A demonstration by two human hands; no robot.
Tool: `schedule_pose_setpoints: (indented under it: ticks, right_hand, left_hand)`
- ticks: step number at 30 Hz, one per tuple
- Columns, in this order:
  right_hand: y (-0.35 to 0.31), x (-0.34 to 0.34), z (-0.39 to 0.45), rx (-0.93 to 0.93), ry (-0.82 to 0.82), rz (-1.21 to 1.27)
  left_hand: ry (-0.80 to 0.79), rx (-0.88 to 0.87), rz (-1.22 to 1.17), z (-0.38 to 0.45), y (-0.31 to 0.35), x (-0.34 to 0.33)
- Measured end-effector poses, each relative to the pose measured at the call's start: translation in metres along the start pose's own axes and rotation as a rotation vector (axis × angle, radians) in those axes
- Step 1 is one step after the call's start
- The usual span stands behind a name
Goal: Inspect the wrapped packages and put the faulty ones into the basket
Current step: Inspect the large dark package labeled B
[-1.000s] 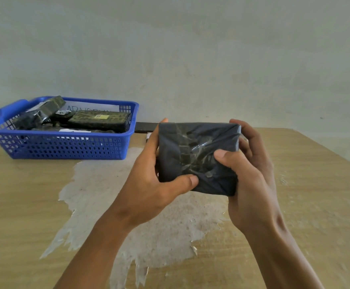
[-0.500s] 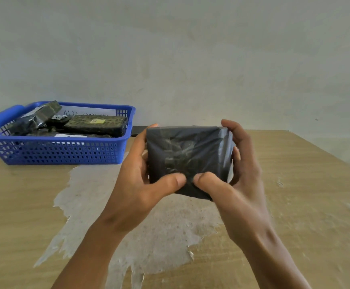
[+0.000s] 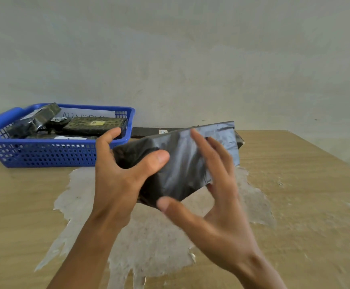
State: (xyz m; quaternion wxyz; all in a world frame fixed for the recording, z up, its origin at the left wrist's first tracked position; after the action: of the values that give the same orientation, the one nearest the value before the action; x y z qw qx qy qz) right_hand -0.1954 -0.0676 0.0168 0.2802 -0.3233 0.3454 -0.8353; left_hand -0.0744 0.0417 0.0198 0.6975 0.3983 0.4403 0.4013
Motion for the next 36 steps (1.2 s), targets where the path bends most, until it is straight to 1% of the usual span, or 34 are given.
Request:
schedule_pose_setpoints:
  ticks: [3, 6, 8, 11, 13, 16, 20, 23, 25, 28, 31, 33, 36]
  right_hand:
    - [0.012, 0.019, 0.011, -0.104, 0.204, 0.049]
    - [0.027, 0.043, 0.026, -0.224, 0.361, 0.002]
    - [0.038, 0.056, 0.032, -0.315, 0.389, 0.01]
    - [0.048, 0.066, 0.034, -0.422, 0.313, 0.196]
    - [0.047, 0.069, 0.034, -0.408, 0.266, 0.269]
    - [0.047, 0.071, 0.034, -0.384, 0.329, 0.272]
    - [0.049, 0.077, 0.036, -0.373, 0.401, 0.239]
    - [0.043, 0.082, 0.036, -0.269, 0.385, 0.182]
    - [0.038, 0.085, 0.034, -0.186, 0.32, 0.147]
    - [0.033, 0.082, 0.031, -0.107, 0.221, 0.13]
    - [0.032, 0.076, 0.031, -0.08, 0.242, 0.177]
    - [0.032, 0.073, 0.03, -0.084, 0.262, 0.215]
    - [0.035, 0.071, 0.028, -0.121, 0.315, 0.236]
  left_hand:
    - [0.044, 0.041, -0.081, 0.006, -0.003, 0.006]
    - [0.015, 0.065, -0.128, 0.011, -0.005, 0.008]
    - [-0.037, 0.066, -0.179, 0.012, -0.006, 0.008]
    - [-0.088, 0.079, -0.254, 0.012, -0.009, 0.007]
    - [-0.112, 0.097, -0.26, 0.011, -0.009, 0.005]
    - [-0.171, 0.131, -0.172, 0.008, -0.012, 0.002]
    - [-0.298, 0.1, -0.021, 0.005, -0.018, 0.001]
    - [-0.32, 0.097, -0.055, 0.004, -0.016, -0.002]
    - [-0.256, 0.166, -0.156, 0.004, -0.008, -0.003]
    - [-0.186, 0.366, -0.26, 0.005, -0.009, 0.001]
    - [-0.188, 0.561, -0.247, 0.004, -0.015, 0.006]
    - [-0.204, 0.593, -0.224, 0.003, -0.015, 0.005]
    - [-0.244, 0.505, -0.181, 0.002, -0.009, 0.001]
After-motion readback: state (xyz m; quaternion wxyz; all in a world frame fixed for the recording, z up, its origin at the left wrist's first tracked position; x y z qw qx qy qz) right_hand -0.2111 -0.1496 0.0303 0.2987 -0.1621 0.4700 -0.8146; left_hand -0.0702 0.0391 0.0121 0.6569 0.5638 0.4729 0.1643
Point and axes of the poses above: each hand's wrist, its own z-axis towards the middle knuckle, its own x-axis out of the back of the hand, y = z × x, the point moved 2 cm from there along z, towards the middle knuckle, and after that the axes turned 3 degrees about y, right-handed, at the moved point
